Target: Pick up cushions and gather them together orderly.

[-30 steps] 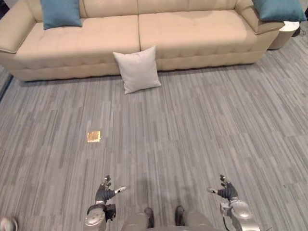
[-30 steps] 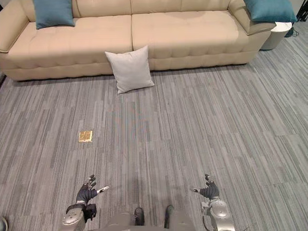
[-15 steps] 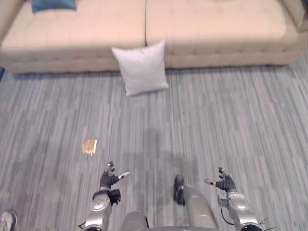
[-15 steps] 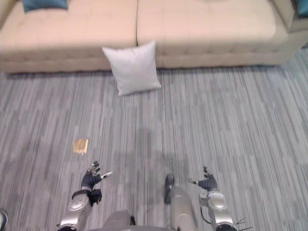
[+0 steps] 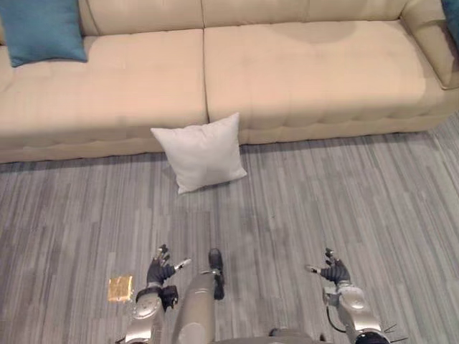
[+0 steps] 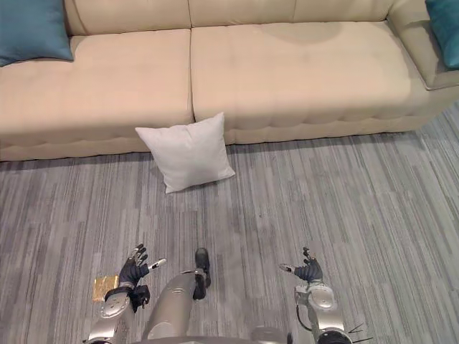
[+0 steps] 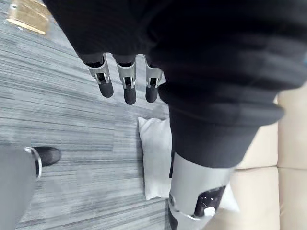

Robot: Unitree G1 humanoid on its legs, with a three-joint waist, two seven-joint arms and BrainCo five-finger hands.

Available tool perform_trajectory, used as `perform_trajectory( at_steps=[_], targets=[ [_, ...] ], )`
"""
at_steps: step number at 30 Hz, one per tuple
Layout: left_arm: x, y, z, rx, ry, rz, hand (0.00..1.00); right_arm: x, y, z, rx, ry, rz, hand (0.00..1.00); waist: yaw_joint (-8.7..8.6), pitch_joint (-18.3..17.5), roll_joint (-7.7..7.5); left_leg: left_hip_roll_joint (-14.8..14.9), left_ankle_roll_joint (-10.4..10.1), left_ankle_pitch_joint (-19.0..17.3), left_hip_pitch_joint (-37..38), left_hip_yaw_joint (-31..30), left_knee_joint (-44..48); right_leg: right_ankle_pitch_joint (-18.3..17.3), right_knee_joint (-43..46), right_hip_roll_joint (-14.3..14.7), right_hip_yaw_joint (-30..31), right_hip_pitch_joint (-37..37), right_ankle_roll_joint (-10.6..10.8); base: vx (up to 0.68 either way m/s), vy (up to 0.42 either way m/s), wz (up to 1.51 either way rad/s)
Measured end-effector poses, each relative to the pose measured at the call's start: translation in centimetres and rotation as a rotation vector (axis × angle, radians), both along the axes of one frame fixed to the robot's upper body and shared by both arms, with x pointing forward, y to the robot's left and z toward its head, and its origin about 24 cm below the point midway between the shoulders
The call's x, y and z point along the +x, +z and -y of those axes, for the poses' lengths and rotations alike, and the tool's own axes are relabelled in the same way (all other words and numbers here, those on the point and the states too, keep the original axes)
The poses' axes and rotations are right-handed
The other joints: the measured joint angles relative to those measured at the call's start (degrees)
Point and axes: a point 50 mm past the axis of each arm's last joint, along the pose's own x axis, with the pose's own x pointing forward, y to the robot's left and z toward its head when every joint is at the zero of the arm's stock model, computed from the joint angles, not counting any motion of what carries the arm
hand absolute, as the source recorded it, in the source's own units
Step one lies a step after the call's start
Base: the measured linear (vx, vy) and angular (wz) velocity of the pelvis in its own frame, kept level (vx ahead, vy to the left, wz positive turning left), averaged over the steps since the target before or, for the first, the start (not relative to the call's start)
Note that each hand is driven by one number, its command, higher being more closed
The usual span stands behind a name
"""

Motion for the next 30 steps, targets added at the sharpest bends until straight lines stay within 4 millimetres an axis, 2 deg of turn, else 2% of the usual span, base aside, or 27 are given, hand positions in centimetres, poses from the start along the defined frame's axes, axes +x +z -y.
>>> perform_trajectory(
  at_steps=[1, 2, 3, 5, 6, 7, 8, 9, 10, 11, 12, 13, 14, 15, 16, 19, 20, 21, 22, 23, 26, 30],
  targets=[
    [-0.3, -0.1, -0.2, 0.005, 0.0, -0.01, 0.0, -0.1, -0.1, -0.4, 0.001, 0.017, -0.007, 0.0, -0.35, 0.0, 0.54, 0.0, -0.1, -0.9, 5.9, -0.3, -2.9, -2.6, 2.9, 0.3, -2.4, -3.6, -3.5, 0.46, 0.09, -0.02],
    [-0.4, -0.1, -0.2, 0.007, 0.001, -0.012, 0.0, -0.2, -0.2, -0.6, 0.001, 0.028, -0.01, 0.0, -0.62, -0.1, 0.84, 0.0, -0.1, -0.9, 8.4, -0.5, -4.8, -3.8, 2.1, 0.7, -3.7, -5.4, -3.8, 0.57, 0.078, 0.15],
    [-0.3, 0.0, -0.3, 0.011, -0.002, -0.008, 0.0, -0.1, -0.2, -0.8, -0.008, 0.051, -0.009, 0.0, -1.55, -0.1, 1.31, 0.2, -0.1, -0.9, 12.3, -1.4, -7.7, -5.7, -2.5, 1.9, -6.6, -9.0, -4.5, 0.57, 0.024, 0.39],
    [0.2, 0.0, -0.4, 0.017, -0.015, -0.004, 0.0, 0.0, -0.1, -0.9, -0.014, 0.06, -0.008, 0.0, -3.08, 0.0, 1.61, 1.0, -0.2, -0.9, 16.0, -2.3, -9.9, -6.2, -17.5, 4.4, -9.4, -12.5, -5.0, 0.61, -0.038, 0.64],
    [0.4, 0.1, -0.4, 0.018, -0.018, -0.003, 0.0, -0.1, -0.1, -0.8, -0.014, 0.057, -0.009, 0.0, -3.33, -0.1, 1.29, 1.1, -0.7, -1.0, 17.2, -2.5, -10.7, -4.3, -28.2, 5.7, -10.2, -13.0, -4.2, 0.55, -0.086, 0.77],
    [0.6, 0.1, -0.4, 0.024, -0.028, -0.001, 0.0, -1.1, -0.5, -0.7, -0.014, 0.049, -0.035, 0.0, -3.45, -0.6, 0.24, 0.6, -3.7, -1.9, 19.1, -3.0, -11.4, 2.9, -42.2, 7.5, -9.8, -12.7, -5.0, 0.56, -0.115, 0.93],
    [0.6, 0.0, -0.3, 0.023, -0.031, -0.008, 0.0, -2.5, -1.0, -0.4, -0.016, 0.039, -0.072, 0.0, -3.53, -1.2, -0.69, 0.3, -6.5, -3.6, 20.4, -4.7, -10.3, 12.3, -44.9, 7.9, -8.5, -12.7, -10.0, 0.57, -0.141, 0.68],
    [0.6, -0.2, 0.3, 0.008, -0.03, -0.015, 0.0, -2.7, -1.1, 0.1, -0.025, 0.031, -0.088, 0.0, -3.11, -1.6, 0.99, 1.9, -7.6, -4.3, 20.5, -5.4, -9.1, 11.8, -42.9, 8.6, -9.7, -12.7, -9.9, 0.58, -0.147, 0.45],
    [0.4, -0.3, 0.3, 0.011, -0.036, -0.021, 0.0, -2.7, -1.1, 0.0, -0.017, 0.017, -0.08, 0.0, -2.99, -2.2, 1.02, 3.4, -9.9, -3.0, 18.6, -5.4, -3.2, 9.0, -42.9, 8.8, -10.7, -11.5, -10.2, 0.69, -0.229, 0.19],
    [0.4, -0.5, 0.7, 0.002, -0.035, -0.023, 0.0, -2.3, -0.7, 0.0, -0.02, 0.018, -0.053, 0.0, -3.17, -1.8, 1.68, 5.2, -12.8, -1.0, 14.9, -5.2, 7.5, 7.3, -43.9, 9.5, -11.6, -8.5, -10.8, 0.67, -0.215, 0.31],
    [0.3, -0.6, 1.0, -0.011, -0.026, -0.022, 0.0, -2.1, -0.5, -0.1, -0.02, 0.02, -0.038, 0.0, -3.06, -1.5, 2.13, 7.8, -13.8, -0.1, 11.2, -4.8, 16.6, 6.4, -45.1, 10.4, -11.9, -5.6, -11.2, 0.52, -0.193, 0.18],
    [0.2, -0.7, 1.1, -0.017, -0.025, -0.025, 0.0, -2.0, -0.4, -0.2, -0.016, 0.02, -0.033, 0.0, -2.75, -1.5, 2.2, 9.5, -14.0, -0.3, 9.7, -4.0, 21.8, 5.9, -46.0, 10.9, -12.0, -3.6, -11.6, 0.36, -0.092, -0.06],
    [0.0, -0.8, 1.3, -0.023, -0.026, -0.034, 0.0, -1.8, -0.3, -0.6, -0.007, 0.018, -0.02, 0.0, -2.24, -1.6, 1.95, 12.5, -12.7, -1.1, 7.7, -1.0, 26.9, 5.5, -48.2, 11.7, -11.9, 0.2, -12.0, 0.42, -0.097, -0.18],
    [-0.1, -0.9, 1.6, -0.031, -0.025, -0.036, 0.0, -1.5, -0.1, -0.7, -0.001, 0.008, 0.001, 0.0, -1.82, -1.9, 1.3, 14.1, -11.1, -2.1, 6.0, 1.8, 26.3, 5.5, -50.5, 11.5, -11.5, 2.9, -12.0, 0.4, -0.084, -0.15],
    [0.0, -1.0, 1.7, -0.035, -0.025, -0.035, 0.0, -1.4, 0.1, -0.5, -0.002, 0.0, 0.012, 0.0, -1.73, -1.8, 1.17, 14.5, -10.5, -2.4, 5.2, 2.7, 24.6, 5.5, -51.4, 11.2, -11.3, 4.0, -12.0, 0.35, -0.045, -0.2],
    [-0.3, -1.3, 1.8, -0.04, -0.022, -0.054, 0.0, -1.4, 0.2, 0.2, -0.014, -0.035, 0.014, 0.0, -1.48, -1.9, 1.4, 14.9, -10.6, -2.2, 2.3, 2.8, 9.9, 4.7, -52.7, 9.8, -9.5, 5.5, -10.6, 0.25, 0.056, -0.29],
    [-0.5, -1.5, 1.9, -0.043, -0.022, -0.069, 0.0, -1.9, -0.1, 0.6, -0.022, -0.055, -0.006, 0.0, -1.55, -1.9, 1.5, 13.9, -11.3, -1.3, 2.3, 1.2, 2.6, 3.8, -52.1, 9.0, -8.8, 5.6, -9.3, 0.24, 0.206, -0.17],
    [-0.8, -1.8, 2.0, -0.048, -0.02, -0.085, 0.0, -2.4, -0.4, 1.0, -0.033, -0.066, -0.031, 0.0, -1.63, -2.3, 2.28, 13.0, -12.1, 3.2, 2.8, -0.7, -4.4, 2.9, -51.3, 8.7, -8.3, 5.5, -7.7, 0.23, 0.24, -0.18],
    [-0.9, -1.9, 2.1, -0.052, -0.019, -0.091, 0.0, -2.6, -0.4, 1.4, -0.043, -0.067, -0.037, 0.0, -1.68, -2.5, 3.2, 13.0, -12.2, 7.2, 2.9, -1.8, -6.8, 2.3, -50.8, 8.9, -8.3, 5.5, -6.9, 0.21, 0.31, -0.21],
    [-1.4, -2.3, 2.1, -0.055, -0.013, -0.113, 0.0, -3.1, -0.5, 1.9, -0.057, -0.069, -0.056, 0.0, -1.66, -2.4, 4.79, 13.2, -12.2, 10.9, 3.6, -2.8, -8.1, 1.3, -50.1, 9.5, -7.7, 5.6, -5.4, 0.13, 0.22, -0.09],
    [-1.4, -2.0, 0.6, -0.012, -0.012, -0.12, 0.0, -3.5, -0.9, 1.3, -0.042, -0.064, -0.071, 0.0, -1.96, -2.9, 2.2, 8.7, -11.5, 10.7, 5.7, -1.6, -12.1, 0.5, -49.6, 5.2, -7.0, 5.2, -3.2, 0.12, 0.196, 0.03],
    [-1.2, -1.5, -1.2, 0.041, 0.006, -0.115, 0.0, -2.0, -0.4, 1.0, -0.047, -0.046, -0.038, 0.0, -2.19, -2.2, 2.2, 6.5, -10.0, 10.0, 4.7, -1.0, -12.2, 0.6, -49.7, 3.0, -6.7, 4.0, -1.8, 0.05, 0.13, 0.01]
  ],
)
